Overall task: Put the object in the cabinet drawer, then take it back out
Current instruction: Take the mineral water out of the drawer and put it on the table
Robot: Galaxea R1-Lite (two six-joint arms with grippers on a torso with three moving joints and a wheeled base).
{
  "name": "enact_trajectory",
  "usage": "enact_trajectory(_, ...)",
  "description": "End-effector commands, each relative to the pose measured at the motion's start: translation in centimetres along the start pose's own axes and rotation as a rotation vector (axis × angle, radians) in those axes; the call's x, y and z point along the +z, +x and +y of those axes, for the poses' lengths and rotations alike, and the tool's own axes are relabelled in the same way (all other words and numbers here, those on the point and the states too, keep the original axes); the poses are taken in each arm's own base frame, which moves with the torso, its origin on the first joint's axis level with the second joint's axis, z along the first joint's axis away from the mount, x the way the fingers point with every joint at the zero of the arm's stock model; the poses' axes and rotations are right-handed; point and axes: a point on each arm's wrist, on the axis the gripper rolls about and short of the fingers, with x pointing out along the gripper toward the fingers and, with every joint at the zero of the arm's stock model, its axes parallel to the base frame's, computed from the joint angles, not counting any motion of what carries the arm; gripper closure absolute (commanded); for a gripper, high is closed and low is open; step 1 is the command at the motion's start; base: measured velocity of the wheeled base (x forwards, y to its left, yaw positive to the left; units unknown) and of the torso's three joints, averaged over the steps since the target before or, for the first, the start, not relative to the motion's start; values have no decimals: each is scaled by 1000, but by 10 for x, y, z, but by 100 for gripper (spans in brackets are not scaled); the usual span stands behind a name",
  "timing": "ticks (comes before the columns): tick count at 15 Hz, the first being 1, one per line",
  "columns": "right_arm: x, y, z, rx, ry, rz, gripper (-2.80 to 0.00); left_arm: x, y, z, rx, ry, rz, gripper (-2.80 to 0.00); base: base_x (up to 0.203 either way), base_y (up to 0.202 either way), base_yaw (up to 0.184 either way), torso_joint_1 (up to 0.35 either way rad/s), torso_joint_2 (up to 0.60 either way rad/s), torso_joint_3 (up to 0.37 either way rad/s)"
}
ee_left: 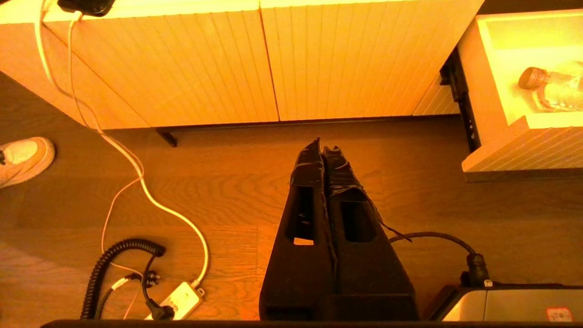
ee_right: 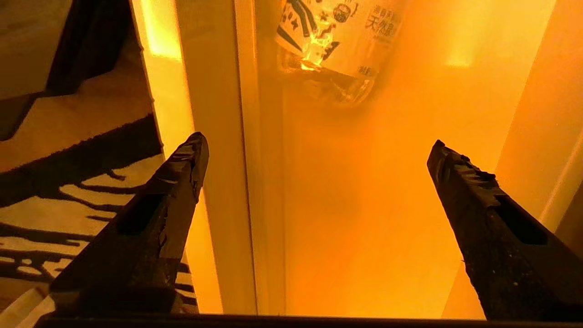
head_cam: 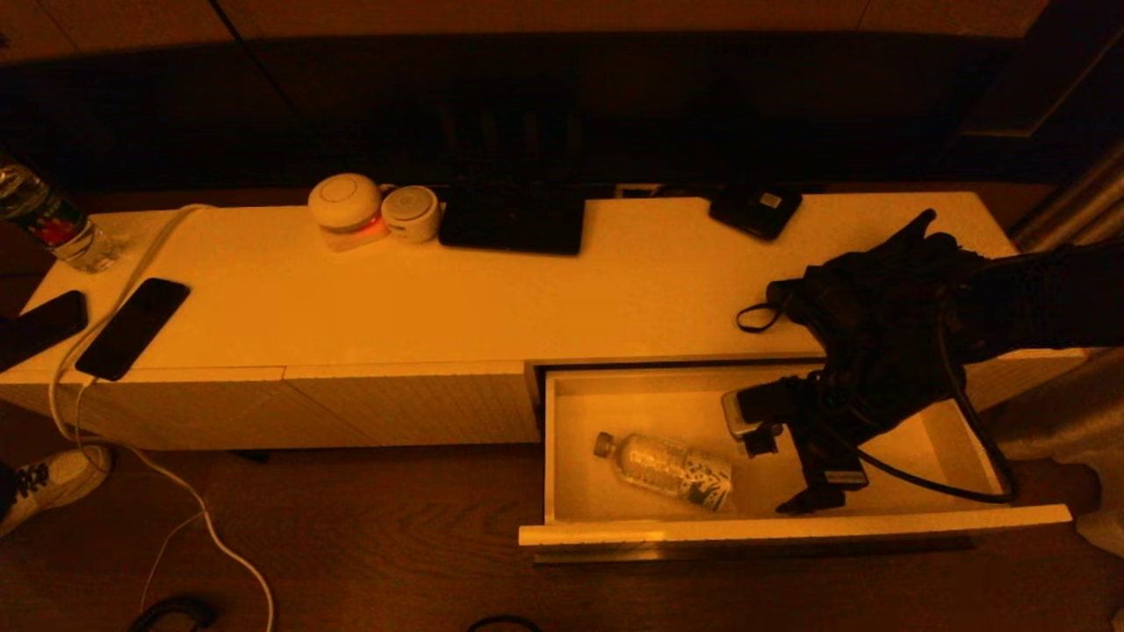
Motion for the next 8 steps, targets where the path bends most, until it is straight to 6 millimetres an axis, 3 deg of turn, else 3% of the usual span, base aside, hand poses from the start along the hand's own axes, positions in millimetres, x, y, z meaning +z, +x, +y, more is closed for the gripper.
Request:
enact_trajectory(1,6,4,-2,11,-18,-5,-280,0,0,0,0,0,0,0,0,0,0,0,0,0)
enact_trajectory(4,9,22,-2,46,-21,-1,-280,0,0,0,0,0,0,0,0,0,0,0,0,0)
enact_trajectory(8,14,24,-15,15,-4,-13,-280,0,0,0,0,0,0,0,0,0,0,0,0,0)
